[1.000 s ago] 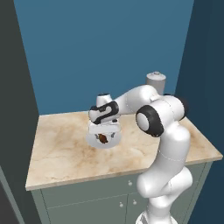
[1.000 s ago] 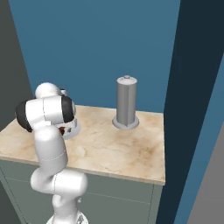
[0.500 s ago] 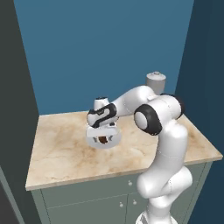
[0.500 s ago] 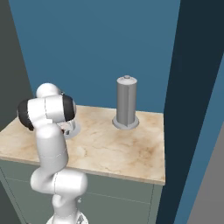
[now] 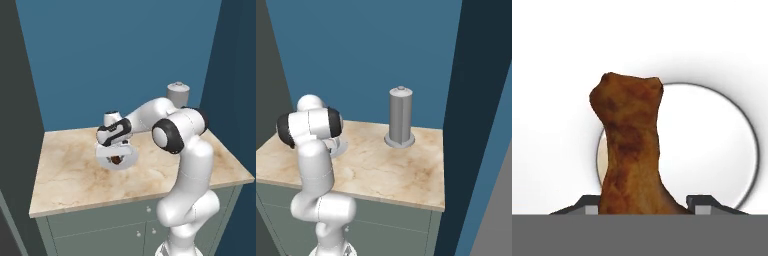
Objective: Place the chicken drumstick on the counter behind the older chicken drumstick on the same shelf of the fridge to maintain FIFO order. Close the fridge door when finished.
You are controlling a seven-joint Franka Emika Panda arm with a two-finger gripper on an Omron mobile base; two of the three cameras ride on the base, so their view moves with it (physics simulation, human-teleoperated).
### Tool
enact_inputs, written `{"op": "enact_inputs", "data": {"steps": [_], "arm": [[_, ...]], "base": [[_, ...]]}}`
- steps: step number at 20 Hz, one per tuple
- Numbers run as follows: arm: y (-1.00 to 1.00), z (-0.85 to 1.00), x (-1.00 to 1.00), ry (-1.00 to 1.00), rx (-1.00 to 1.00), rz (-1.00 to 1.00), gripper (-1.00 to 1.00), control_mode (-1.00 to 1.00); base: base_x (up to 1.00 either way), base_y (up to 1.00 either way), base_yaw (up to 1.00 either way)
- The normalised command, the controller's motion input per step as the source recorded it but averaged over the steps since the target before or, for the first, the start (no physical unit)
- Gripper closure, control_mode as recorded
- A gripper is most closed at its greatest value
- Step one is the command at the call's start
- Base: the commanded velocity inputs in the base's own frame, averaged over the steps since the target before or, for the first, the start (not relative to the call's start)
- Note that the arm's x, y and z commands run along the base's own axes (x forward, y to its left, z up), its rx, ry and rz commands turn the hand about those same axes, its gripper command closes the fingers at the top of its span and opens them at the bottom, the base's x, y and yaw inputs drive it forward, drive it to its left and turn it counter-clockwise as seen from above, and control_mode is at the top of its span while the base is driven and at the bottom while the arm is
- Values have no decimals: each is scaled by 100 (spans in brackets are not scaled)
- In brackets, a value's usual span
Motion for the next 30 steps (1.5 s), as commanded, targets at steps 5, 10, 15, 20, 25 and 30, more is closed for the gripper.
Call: {"op": "enact_inputs", "data": {"steps": [5,10,15,20,25,30], "arm": [[0,8,-22,-11,0,0,100,-100],[-4,76,-54,-30,-1,0,100,-100],[0,100,-65,-30,0,2,100,-100],[-21,91,-96,-21,0,1,100,-100],[-51,77,-100,-17,0,0,100,-100],[-64,61,-100,-14,0,0,100,-100]], "base": [[0,0,0],[0,0,0],[0,0,0],[0,0,0],[0,0,0],[0,0,0]]}}
